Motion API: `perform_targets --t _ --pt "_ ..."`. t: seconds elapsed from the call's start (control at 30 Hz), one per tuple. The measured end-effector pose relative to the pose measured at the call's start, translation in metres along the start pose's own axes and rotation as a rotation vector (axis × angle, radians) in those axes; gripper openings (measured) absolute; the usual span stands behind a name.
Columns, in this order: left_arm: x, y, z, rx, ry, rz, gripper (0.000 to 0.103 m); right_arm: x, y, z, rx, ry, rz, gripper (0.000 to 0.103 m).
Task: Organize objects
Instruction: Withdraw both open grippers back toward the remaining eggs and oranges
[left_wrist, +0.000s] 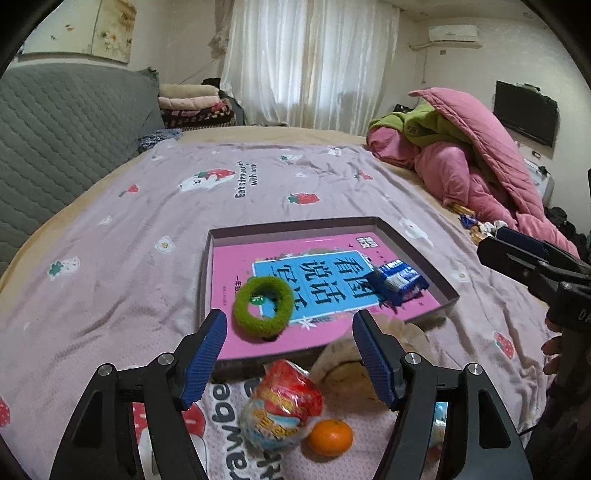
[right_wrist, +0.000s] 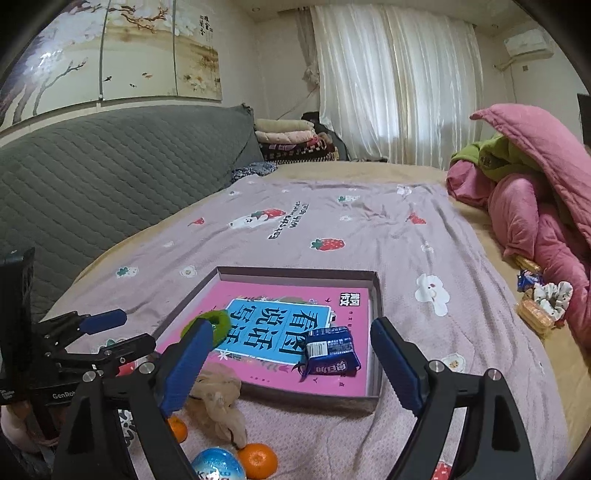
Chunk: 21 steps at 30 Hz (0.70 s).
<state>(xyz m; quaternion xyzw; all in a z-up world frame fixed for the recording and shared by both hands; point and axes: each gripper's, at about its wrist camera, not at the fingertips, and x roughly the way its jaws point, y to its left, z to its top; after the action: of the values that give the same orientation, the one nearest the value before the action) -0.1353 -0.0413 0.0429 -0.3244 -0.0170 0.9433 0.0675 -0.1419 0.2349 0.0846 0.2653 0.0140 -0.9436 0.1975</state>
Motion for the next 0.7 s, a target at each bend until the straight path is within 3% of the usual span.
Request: perform_targets --t 0.7 --pt "-0.010 -0.010 -0.026 -0.001 0.024 0.023 0.073 -0.023 0.013 -0.028 -0.041 -0.013 -0.029 0.087"
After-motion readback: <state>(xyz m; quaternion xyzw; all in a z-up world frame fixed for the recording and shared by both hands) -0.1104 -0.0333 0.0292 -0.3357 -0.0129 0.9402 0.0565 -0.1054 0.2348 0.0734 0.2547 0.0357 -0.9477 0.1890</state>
